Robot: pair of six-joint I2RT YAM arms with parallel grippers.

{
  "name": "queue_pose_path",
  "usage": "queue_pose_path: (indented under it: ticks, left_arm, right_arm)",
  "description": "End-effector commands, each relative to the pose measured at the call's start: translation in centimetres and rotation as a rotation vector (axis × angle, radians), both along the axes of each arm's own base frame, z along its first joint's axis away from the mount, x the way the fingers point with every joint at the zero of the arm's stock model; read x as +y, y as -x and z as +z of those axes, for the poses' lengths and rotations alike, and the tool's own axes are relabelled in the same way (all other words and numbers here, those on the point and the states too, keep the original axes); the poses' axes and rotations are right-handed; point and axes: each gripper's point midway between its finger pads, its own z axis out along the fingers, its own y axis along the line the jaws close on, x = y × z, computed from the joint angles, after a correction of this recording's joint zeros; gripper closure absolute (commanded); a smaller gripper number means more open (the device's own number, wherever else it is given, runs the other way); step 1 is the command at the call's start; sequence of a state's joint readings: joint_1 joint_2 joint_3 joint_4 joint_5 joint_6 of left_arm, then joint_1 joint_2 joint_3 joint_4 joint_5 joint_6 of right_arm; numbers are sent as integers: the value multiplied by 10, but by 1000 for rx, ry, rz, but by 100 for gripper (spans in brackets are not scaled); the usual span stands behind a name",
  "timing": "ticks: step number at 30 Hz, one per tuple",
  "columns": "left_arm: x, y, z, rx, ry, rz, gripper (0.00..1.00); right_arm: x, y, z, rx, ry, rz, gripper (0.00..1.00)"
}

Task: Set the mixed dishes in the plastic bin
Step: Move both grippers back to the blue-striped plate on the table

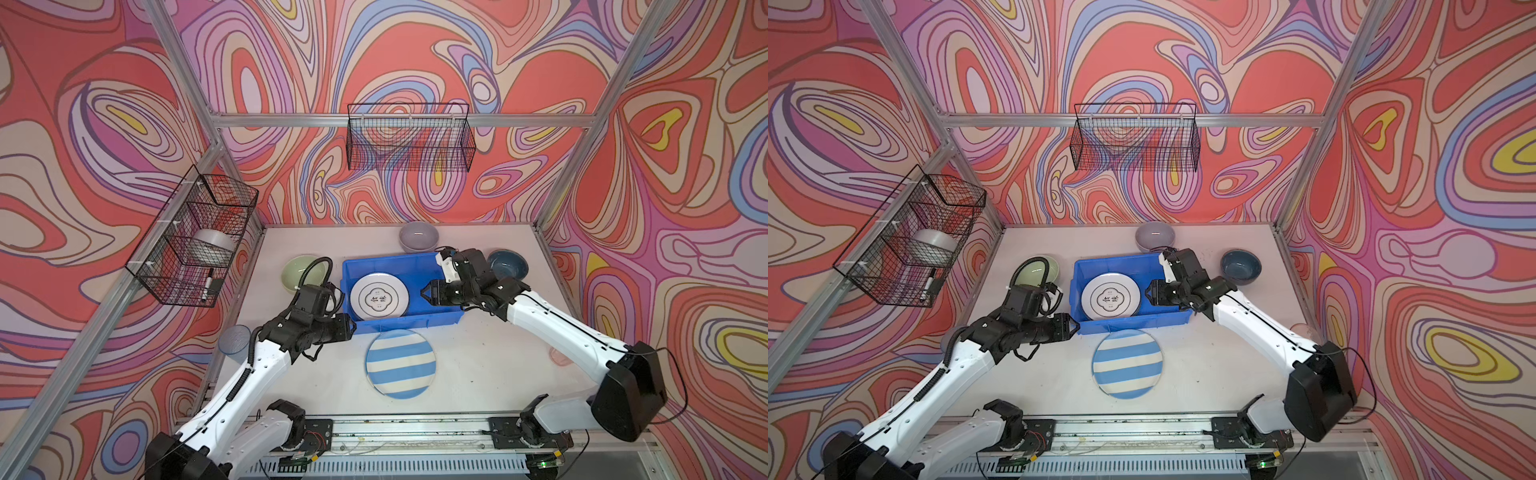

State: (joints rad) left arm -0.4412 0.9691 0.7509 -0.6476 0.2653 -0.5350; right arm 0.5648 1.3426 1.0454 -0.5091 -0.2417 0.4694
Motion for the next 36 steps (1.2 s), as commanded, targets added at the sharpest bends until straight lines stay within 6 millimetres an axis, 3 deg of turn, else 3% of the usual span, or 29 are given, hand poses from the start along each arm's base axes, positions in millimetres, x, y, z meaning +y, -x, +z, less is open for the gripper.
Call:
queue_pose_path:
  ticks: [1, 7, 17, 26, 36]
  left_arm:
    - [-9, 15, -10, 39, -5, -4, 56]
    - [-30, 34, -37, 78, -20, -73, 61]
    - [-47, 43, -66, 97, -40, -59, 67]
    - [-39, 42, -89, 125, -125, -40, 69]
    - [-43, 42, -100, 141, -118, -47, 70]
  right_arm:
    - [3, 27, -3, 29, -58, 60, 48]
    - [-7, 70, -28, 117, -86, 114, 48]
    - [-14, 105, -82, 247, -153, 79, 49]
    - [-20, 110, -118, 306, -138, 18, 50]
    - [-16, 108, -130, 332, -159, 5, 52]
